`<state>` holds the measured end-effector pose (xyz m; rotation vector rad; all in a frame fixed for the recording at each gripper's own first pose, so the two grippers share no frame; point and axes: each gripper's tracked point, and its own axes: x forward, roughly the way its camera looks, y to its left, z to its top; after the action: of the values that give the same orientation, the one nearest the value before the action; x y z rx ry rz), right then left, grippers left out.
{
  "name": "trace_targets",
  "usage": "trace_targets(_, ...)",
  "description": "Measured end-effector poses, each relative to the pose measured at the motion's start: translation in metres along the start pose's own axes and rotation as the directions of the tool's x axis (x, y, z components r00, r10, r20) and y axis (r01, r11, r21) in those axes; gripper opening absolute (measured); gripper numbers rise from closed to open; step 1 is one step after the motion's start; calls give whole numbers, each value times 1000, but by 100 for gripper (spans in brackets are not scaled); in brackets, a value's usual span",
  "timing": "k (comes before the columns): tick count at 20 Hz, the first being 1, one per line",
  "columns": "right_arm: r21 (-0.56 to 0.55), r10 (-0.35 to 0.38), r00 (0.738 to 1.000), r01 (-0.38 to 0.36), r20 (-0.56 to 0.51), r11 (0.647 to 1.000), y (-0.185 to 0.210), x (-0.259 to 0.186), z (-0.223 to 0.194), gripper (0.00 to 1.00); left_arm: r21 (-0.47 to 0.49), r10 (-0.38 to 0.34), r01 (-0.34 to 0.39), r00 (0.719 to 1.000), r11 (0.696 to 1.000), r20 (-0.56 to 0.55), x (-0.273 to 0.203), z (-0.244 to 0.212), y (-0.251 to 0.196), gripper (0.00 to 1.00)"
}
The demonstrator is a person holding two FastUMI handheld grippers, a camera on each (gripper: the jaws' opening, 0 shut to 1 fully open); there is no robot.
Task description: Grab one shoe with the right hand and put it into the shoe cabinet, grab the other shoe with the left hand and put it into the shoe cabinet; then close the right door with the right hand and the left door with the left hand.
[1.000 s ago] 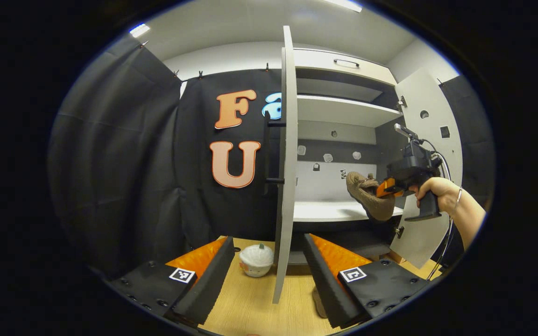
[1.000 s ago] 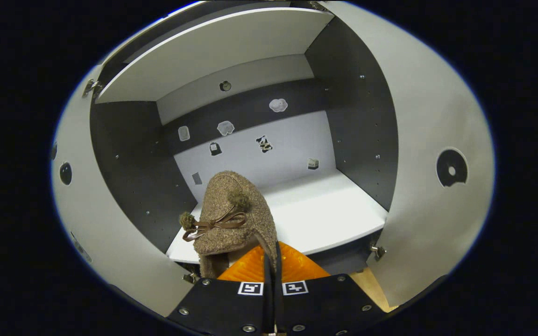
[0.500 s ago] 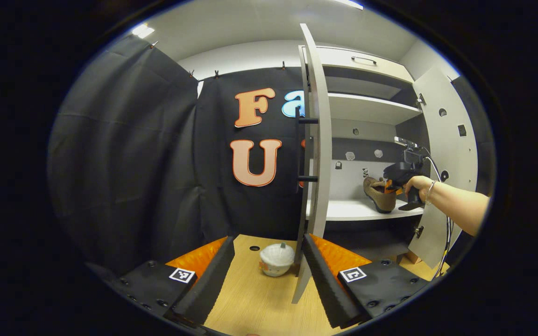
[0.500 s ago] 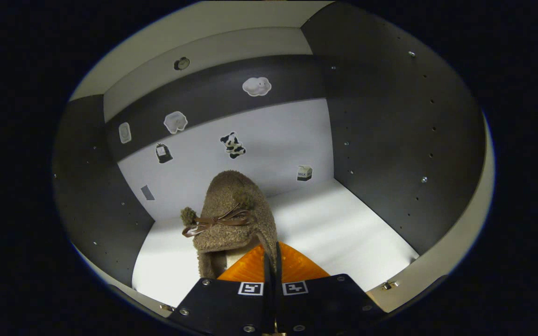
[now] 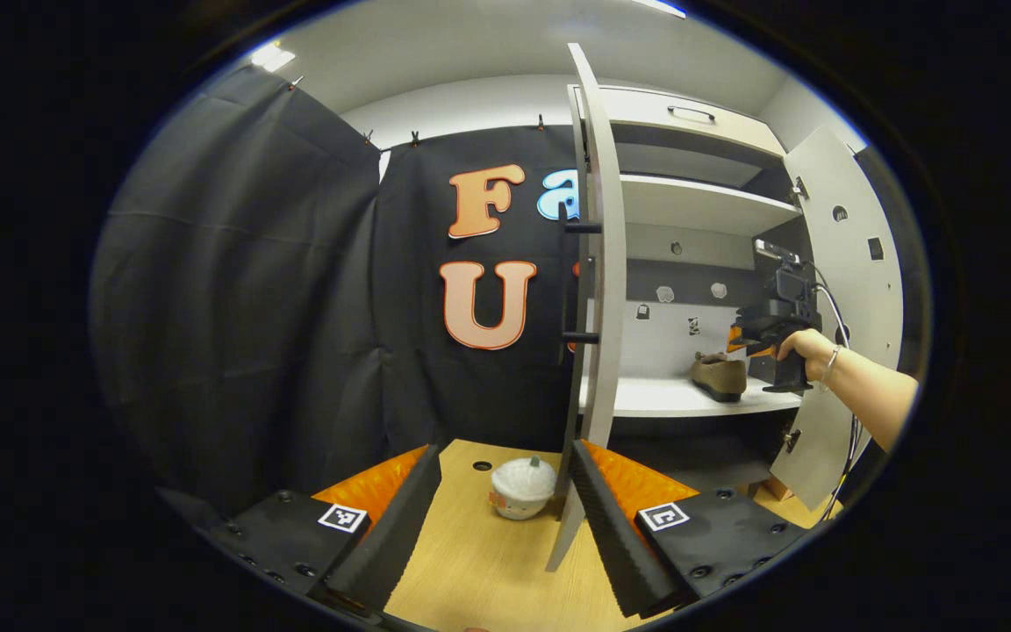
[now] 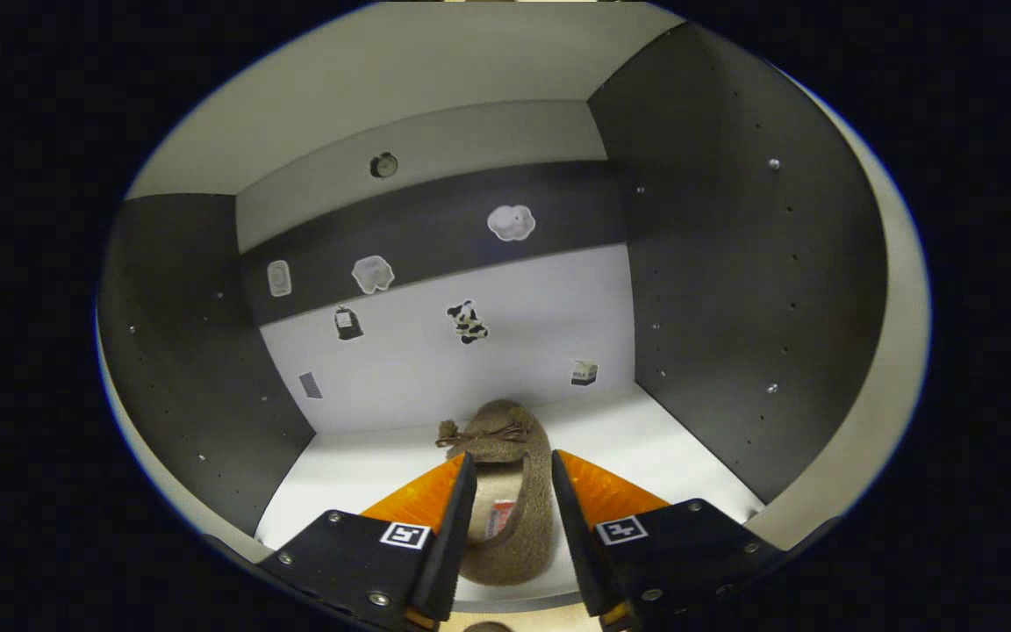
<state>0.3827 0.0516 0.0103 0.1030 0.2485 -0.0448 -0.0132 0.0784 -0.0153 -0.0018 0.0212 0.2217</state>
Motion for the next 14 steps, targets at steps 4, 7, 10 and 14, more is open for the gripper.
trace_targets(4,-38,34,994,-30,101,999,1,-73,11,83,-19,-72,72,997,997,-11,-1,-10,-27,97)
trace_targets(7,-67,75,986,-66,149,996,0,-130,5,99,-17,-145,145,989,989,-28,-2,-22,-57,96)
trace_targets(10,-80,100,981,-88,165,993,-10,-182,-12,92,-30,-217,215,973,976,-75,-4,-47,-87,96)
trace_targets(14,-92,79,978,-62,192,994,-38,-241,-42,92,-25,-301,301,938,953,-171,6,-95,-127,97)
